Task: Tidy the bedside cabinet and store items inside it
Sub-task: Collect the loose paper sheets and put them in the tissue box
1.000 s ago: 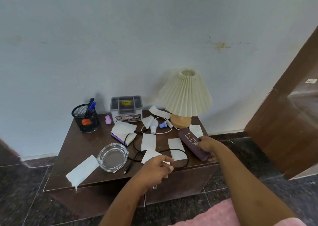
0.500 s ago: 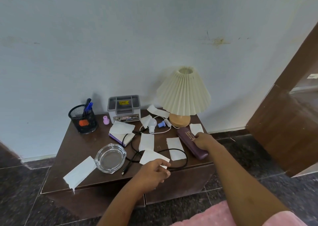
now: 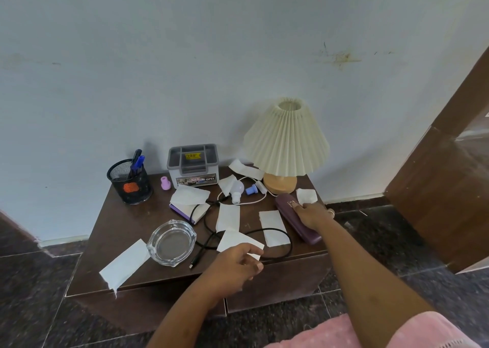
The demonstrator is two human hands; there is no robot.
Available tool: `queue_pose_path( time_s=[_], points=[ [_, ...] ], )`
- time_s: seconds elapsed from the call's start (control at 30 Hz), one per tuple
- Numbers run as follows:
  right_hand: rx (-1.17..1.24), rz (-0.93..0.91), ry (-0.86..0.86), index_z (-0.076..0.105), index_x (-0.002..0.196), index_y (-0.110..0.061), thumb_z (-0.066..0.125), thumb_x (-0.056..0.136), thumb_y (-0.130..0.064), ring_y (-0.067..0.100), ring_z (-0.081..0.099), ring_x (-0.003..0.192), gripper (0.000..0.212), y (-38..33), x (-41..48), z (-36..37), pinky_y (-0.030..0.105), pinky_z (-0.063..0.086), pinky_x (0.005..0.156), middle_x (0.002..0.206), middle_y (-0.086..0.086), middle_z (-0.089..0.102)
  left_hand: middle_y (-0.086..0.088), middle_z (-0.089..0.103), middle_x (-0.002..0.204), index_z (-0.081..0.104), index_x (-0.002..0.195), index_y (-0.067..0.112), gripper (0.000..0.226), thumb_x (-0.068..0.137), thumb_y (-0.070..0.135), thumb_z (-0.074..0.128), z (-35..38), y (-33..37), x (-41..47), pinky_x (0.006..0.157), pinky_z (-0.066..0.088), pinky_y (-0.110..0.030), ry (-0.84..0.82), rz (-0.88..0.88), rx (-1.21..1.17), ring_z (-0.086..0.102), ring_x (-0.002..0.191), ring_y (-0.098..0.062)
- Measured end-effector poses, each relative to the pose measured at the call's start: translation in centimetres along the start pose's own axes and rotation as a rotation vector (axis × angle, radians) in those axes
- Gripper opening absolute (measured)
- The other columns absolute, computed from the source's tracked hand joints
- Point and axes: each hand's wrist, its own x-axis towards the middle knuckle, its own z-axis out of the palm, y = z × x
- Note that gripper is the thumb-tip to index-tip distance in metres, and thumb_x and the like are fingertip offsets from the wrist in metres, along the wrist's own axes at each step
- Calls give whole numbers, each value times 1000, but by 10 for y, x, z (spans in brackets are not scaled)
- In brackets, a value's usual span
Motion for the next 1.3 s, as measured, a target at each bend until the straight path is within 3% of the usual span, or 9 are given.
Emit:
queue_pose_path(
  time_s=[0.27, 0.4, 0.57, 0.73, 0.9, 1.0, 1.07, 1.17, 1.3],
  points=[
    [105, -252, 204, 55, 124, -15, 46, 93, -38, 32, 48, 121, 40, -38, -45, -17, 45, 42, 100, 128, 10, 55, 7, 64, 100, 58, 113, 32, 22, 92, 25, 56, -4, 1, 0, 78, 53, -28, 102, 8, -125, 63, 92, -11],
    [-2, -531, -1, 52, 130, -14, 52, 93, -30, 25, 49, 121, 40, -74, -91, -12, 33, 40, 95, 133, 4, 53, 4, 61, 104, 50, 123, 30, 29, 95, 24, 53, -11, 8, 0, 78, 51, -29, 248, -28, -358, 61, 93, -15],
    [-143, -868, -139, 62, 120, -9, 51, 93, -17, 24, 53, 118, 30, -115, -133, 8, 40, 42, 100, 129, 6, 58, 1, 58, 116, 29, 133, 49, 43, 97, 35, 47, -24, 11, -1, 67, 51, -28, 383, -63, -592, 59, 92, -16],
    [-32, -944, -245, 71, 106, -9, 53, 86, -3, 19, 59, 105, 28, -125, -153, 5, 28, 44, 90, 114, 7, 68, -1, 62, 102, 56, 107, 31, 17, 98, 38, 44, -40, 7, -2, 83, 53, -38, 513, -124, -664, 60, 98, -20],
    [297, -659, -239, 69, 91, -14, 46, 83, 3, 11, 60, 94, 30, -114, -140, -13, 19, 49, 76, 106, 0, 65, -8, 61, 107, 62, 85, 23, 24, 96, 10, 46, -48, 5, 2, 82, 55, -35, 607, -123, -623, 56, 94, -20],
    [-9, -474, -9, 58, 124, -18, 44, 91, -6, 20, 55, 106, 37, -88, -110, -16, 23, 47, 82, 119, 0, 58, -5, 58, 112, 64, 85, 22, 32, 92, -2, 43, -47, 5, 4, 79, 56, -33, 624, -142, -582, 55, 103, -20],
    [-192, -329, -57, 43, 140, -25, 45, 93, -11, 23, 47, 124, 49, -73, -88, -10, 30, 44, 96, 143, 5, 43, -5, 55, 117, 65, 86, 21, 34, 90, -4, 43, -45, 6, 4, 77, 56, -31, 604, -150, -562, 55, 108, -23],
    [-306, -219, -144, 32, 146, -28, 46, 94, -25, 28, 31, 138, 54, -69, -65, 5, 41, 33, 111, 155, 7, 24, -4, 54, 119, 66, 87, 18, 34, 88, -6, 43, -42, 6, 5, 77, 57, -31, 569, -135, -515, 55, 109, -25],
    [-353, -171, -160, 41, 142, -21, 48, 90, -30, 28, 42, 130, 53, -76, -55, 16, 41, 39, 107, 146, 5, 39, 0, 55, 117, 63, 89, 25, 35, 85, -7, 49, -39, 5, 4, 88, 55, -38, 549, -117, -469, 55, 101, -18]
  ],
)
